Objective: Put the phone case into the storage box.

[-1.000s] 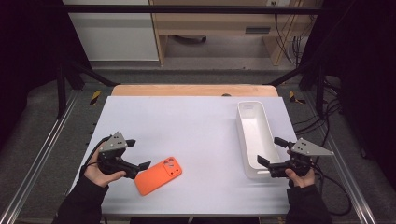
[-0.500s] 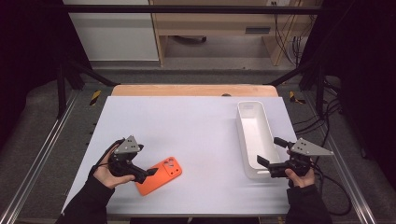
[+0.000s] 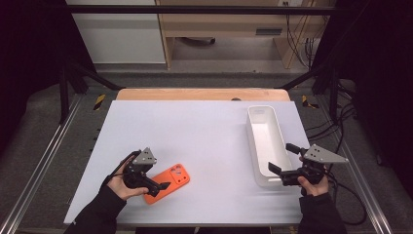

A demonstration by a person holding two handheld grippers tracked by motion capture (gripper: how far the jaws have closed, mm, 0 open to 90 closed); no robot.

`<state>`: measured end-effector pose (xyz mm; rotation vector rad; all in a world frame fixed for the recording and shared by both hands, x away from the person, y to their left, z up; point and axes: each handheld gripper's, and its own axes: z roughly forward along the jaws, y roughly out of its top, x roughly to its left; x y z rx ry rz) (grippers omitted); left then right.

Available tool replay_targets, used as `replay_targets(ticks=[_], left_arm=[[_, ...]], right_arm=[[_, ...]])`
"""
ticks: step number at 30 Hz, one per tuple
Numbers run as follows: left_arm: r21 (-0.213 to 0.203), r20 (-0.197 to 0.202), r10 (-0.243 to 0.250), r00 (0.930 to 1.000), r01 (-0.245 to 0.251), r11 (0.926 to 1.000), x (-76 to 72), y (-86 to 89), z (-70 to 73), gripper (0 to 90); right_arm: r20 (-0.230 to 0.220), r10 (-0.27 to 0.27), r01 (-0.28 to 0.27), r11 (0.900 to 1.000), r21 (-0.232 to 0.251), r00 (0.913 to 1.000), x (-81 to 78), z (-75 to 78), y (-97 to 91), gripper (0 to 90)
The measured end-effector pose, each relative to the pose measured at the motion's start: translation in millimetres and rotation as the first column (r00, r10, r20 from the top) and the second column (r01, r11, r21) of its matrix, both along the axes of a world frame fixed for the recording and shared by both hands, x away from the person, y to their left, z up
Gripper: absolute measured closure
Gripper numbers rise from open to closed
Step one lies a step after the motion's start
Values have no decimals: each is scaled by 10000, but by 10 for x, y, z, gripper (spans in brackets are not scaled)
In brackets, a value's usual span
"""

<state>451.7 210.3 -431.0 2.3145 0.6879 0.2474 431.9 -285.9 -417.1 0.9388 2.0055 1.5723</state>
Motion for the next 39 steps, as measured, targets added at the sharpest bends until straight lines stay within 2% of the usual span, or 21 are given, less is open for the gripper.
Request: replay_targets(ticks=[22,33,39], left_arm=[[710,-720,-139,9973,190,9973,42,-96,-207,0],[1146,-1079,-278,9938,402,9926,56,-159,-299,0],[1574,-1297,-338,9910,543,9860,72,-186,-338,0]], right_arm=[[1,55,-55,10000,-26,10000,-1,-1,8,5],[-25,53,-53,10000,-67,10000,2,-6,12,5],[-10,29,-29,10000,-69,10000,1,-2,6,5]])
